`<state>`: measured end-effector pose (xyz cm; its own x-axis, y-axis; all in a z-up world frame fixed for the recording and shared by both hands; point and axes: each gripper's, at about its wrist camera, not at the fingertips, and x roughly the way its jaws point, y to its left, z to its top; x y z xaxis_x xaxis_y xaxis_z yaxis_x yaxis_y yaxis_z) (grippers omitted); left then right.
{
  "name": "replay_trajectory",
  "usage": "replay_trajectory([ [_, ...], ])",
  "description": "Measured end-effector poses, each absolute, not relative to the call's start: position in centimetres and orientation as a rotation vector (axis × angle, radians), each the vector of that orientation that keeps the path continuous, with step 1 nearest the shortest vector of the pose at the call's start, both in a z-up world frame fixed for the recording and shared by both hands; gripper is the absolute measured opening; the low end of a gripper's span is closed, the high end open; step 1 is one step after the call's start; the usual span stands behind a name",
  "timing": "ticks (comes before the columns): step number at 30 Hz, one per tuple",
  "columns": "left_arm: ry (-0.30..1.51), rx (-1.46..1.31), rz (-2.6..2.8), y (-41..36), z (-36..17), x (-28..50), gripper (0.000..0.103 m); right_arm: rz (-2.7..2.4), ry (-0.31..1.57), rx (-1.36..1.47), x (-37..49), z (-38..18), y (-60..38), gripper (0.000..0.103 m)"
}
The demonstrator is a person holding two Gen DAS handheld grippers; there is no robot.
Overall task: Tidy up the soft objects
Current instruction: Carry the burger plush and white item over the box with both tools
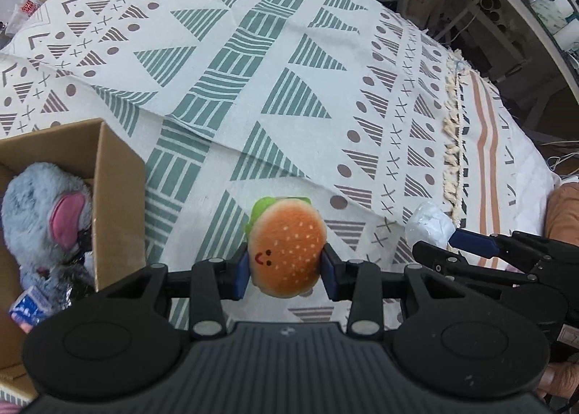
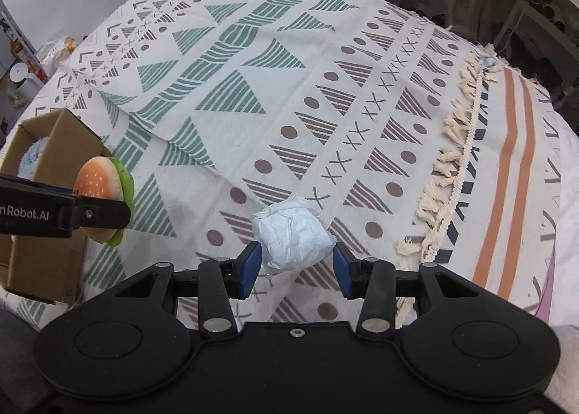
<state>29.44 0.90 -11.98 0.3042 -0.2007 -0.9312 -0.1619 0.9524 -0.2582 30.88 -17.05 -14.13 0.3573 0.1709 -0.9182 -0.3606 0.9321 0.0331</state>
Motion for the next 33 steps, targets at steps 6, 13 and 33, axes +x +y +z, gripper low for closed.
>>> replay_trajectory([
  [6, 1.249, -0.329, -0.032, 0.7, -10.6, 27.8, 0.039, 0.346, 1.135, -0.186, 29.5, -12.6, -16.9, 0.043],
  [13, 1.223, -0.328, -0.029, 1.0, -9.0, 26.1, 0.039, 0.345, 1.108, -0.189, 28.2, -11.2, -16.5, 0.043],
  [33, 1.176, -0.339, -0.012, 3.6, -6.6, 22.5, 0.039, 0.365, 1.075, -0.224, 25.5, -8.7, -13.6, 0.043],
])
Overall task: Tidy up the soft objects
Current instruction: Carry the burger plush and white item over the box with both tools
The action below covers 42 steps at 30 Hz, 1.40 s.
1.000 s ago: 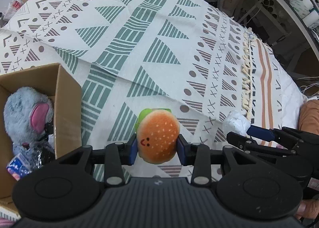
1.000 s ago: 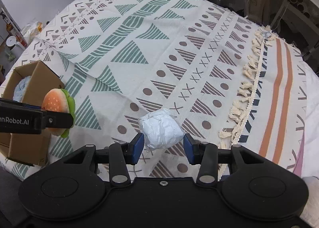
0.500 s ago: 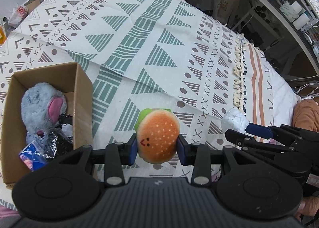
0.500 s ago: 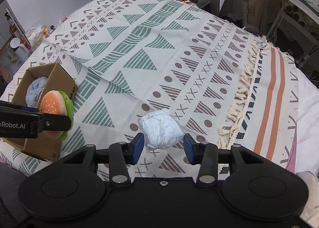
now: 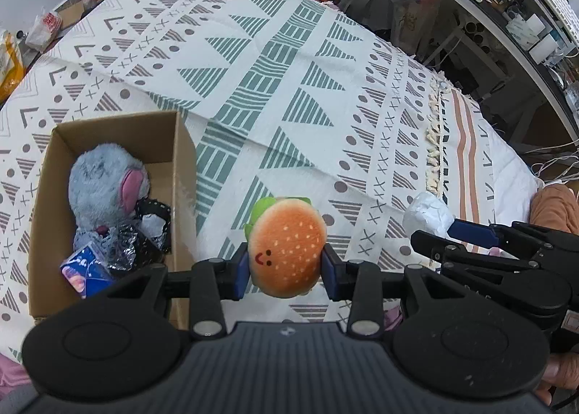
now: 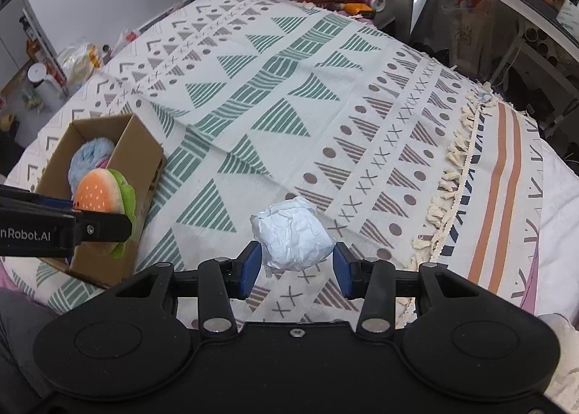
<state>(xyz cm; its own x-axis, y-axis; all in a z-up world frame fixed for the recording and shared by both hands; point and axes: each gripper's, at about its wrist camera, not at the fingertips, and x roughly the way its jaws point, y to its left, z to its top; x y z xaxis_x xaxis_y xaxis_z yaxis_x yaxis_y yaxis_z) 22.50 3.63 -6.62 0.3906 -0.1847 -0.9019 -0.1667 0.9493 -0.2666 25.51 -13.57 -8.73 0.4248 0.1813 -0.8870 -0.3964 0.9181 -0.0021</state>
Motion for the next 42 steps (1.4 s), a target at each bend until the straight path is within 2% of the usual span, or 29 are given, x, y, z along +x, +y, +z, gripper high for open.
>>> replay_trajectory([
  [23, 1.158, -0.466, 0.046, 12.1, -8.6, 20.4, 0.039, 0.353, 1.142, -0.368, 24.8, -10.7, -6.8, 0.043],
  [38, 1.205, -0.57, 0.063, 16.1, -12.0, 19.1, 0.039, 0.457, 1.151, -0.475, 24.6, -9.2, 0.1, 0.043],
  [42, 1.218, -0.605, 0.064, 16.5, -12.8, 18.8, 0.043, 0.519, 1.152, -0.534, 24.6, -8.5, 2.0, 0.043],
])
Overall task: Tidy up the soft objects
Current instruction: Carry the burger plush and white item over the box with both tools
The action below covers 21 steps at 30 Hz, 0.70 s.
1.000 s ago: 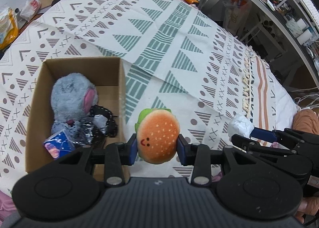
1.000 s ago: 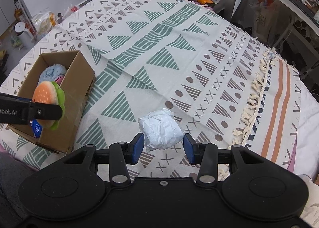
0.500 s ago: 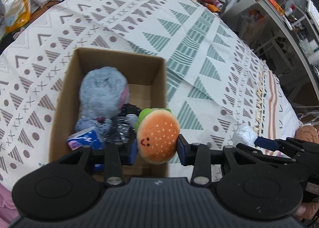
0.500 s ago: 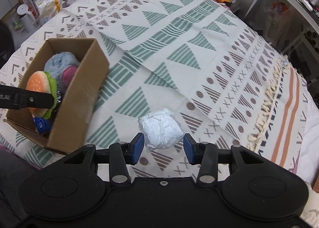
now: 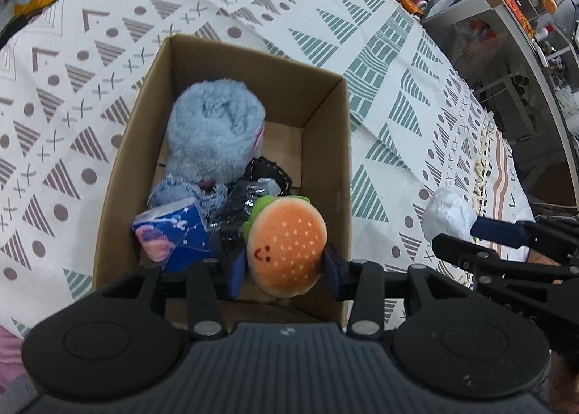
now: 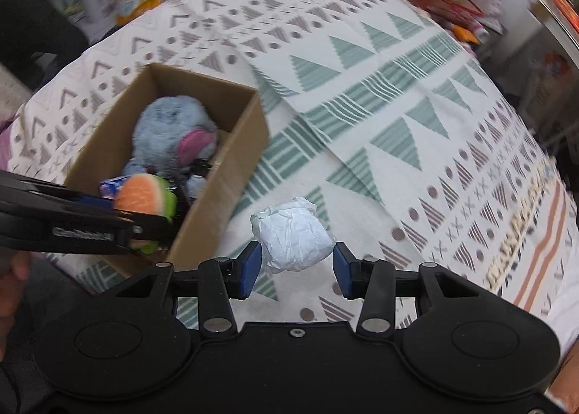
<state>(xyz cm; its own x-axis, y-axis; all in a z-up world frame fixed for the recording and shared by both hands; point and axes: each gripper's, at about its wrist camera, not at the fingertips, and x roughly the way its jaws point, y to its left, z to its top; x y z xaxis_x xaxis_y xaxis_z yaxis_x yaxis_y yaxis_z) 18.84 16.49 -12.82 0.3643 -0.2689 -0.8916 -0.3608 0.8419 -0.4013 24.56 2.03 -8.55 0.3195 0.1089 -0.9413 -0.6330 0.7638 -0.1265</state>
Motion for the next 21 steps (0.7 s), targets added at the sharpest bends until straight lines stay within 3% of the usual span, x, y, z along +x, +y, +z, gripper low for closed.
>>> replay_trajectory([
  [21, 1.146, -0.688, 0.114, 19.3, -11.8, 17.8, 0.044, 0.747, 1.116, -0.967, 24.0, -9.3, 10.9, 0.043],
])
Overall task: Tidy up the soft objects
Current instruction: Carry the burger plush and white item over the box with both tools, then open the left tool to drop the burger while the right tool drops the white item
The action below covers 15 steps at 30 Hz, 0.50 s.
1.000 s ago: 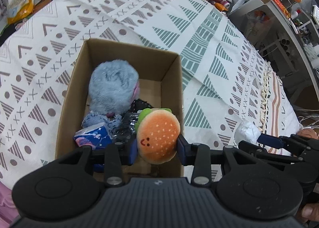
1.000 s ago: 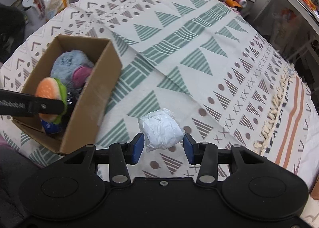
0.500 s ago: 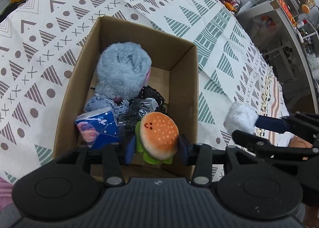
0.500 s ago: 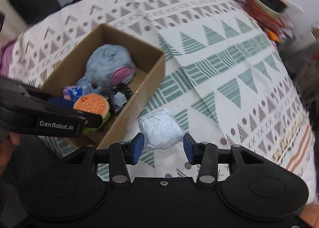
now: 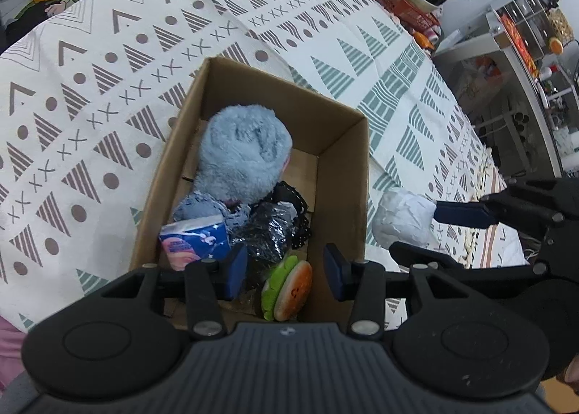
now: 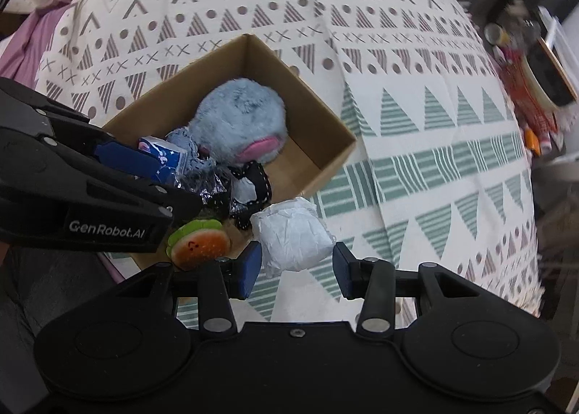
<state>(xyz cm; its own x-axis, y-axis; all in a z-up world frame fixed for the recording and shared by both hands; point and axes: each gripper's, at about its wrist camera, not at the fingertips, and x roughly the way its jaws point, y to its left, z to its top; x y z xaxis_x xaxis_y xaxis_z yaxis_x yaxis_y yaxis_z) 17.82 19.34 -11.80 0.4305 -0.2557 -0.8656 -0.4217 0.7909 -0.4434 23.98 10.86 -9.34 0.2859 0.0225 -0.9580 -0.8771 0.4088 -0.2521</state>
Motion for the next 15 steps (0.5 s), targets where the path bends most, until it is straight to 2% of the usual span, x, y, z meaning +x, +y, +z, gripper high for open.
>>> replay_trajectory([
  [9, 1.135, -0.74, 0.167, 20.9, -12.0, 16.6, 0.044, 0.808, 1.101, -1.05, 24.9, -9.5, 13.6, 0.043],
  [10, 1.124, -0.747, 0.164, 21.0, -11.8, 16.3, 0.045, 0.815, 1.101, -1.052, 24.9, -9.6, 13.8, 0.043],
  [12, 1.108, -0.749, 0.181, 21.3, -11.6, 15.9, 0.053, 0.826, 1.102, -1.059, 25.1, -10.0, 14.3, 0.042],
  [15, 1.117, -0.748, 0.213, 21.7, -12.1, 15.6, 0.053, 0.842, 1.105, -1.073, 25.3, -10.7, 14.9, 0.042],
])
